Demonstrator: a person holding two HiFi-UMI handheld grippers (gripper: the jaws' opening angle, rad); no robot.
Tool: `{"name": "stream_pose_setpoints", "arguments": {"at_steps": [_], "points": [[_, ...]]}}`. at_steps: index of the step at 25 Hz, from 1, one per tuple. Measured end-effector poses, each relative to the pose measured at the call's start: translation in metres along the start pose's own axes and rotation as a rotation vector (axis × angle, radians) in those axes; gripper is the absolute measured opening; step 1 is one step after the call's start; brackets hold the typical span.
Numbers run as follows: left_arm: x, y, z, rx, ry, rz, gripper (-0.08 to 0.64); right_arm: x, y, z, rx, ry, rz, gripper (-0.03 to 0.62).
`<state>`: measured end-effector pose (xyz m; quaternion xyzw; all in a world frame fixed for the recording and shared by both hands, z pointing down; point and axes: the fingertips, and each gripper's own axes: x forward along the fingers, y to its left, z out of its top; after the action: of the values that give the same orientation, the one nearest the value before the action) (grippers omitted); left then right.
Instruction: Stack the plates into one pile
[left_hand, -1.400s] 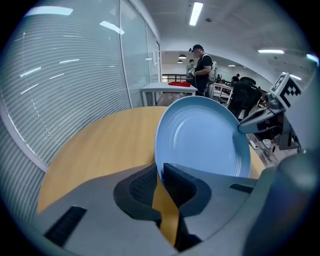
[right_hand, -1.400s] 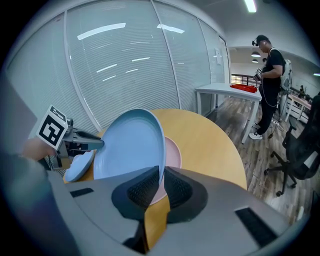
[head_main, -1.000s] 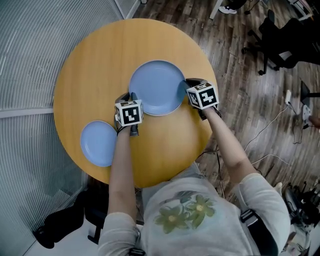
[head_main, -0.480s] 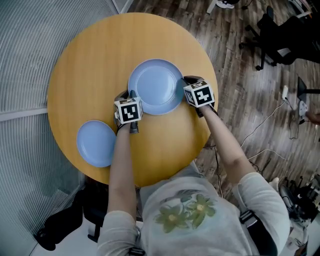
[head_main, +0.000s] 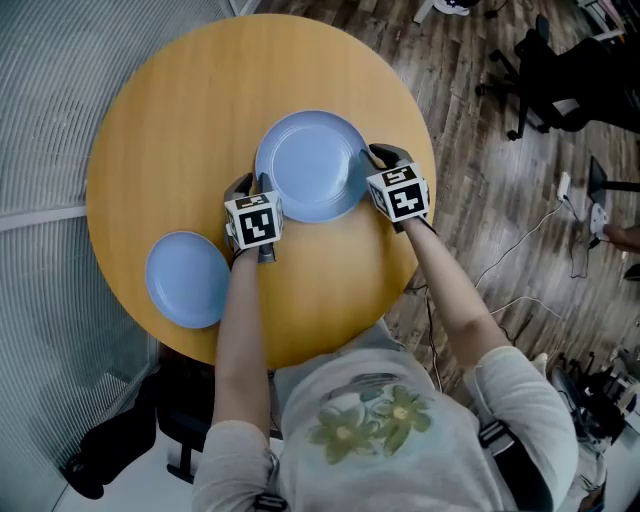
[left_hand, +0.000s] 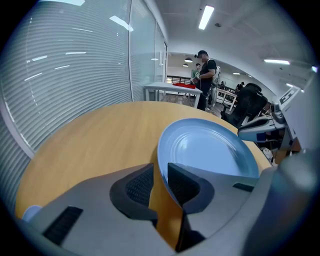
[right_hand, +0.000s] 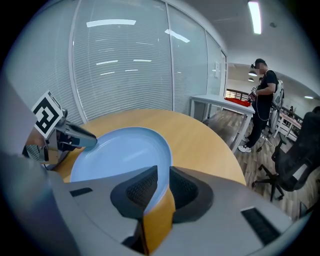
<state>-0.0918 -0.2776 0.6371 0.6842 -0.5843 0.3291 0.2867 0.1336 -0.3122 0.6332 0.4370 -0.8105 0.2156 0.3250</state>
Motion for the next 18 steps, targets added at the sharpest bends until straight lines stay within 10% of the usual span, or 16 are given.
{"name": "stream_pose_setpoints", "arguments": {"at_steps": [9, 18], "points": [[-0.076, 0.011, 0.011, -0.13, -0.164, -0.085, 0.064, -0.04, 0.053, 0.017, -0.039, -0.082, 0.037, 0.057], [-0.153, 0.001, -0.052, -0.189, -0.175, -0.144, 0.04, -0.082, 0.131, 0.006, 0.054, -0.117, 0.142, 0.057]]}}
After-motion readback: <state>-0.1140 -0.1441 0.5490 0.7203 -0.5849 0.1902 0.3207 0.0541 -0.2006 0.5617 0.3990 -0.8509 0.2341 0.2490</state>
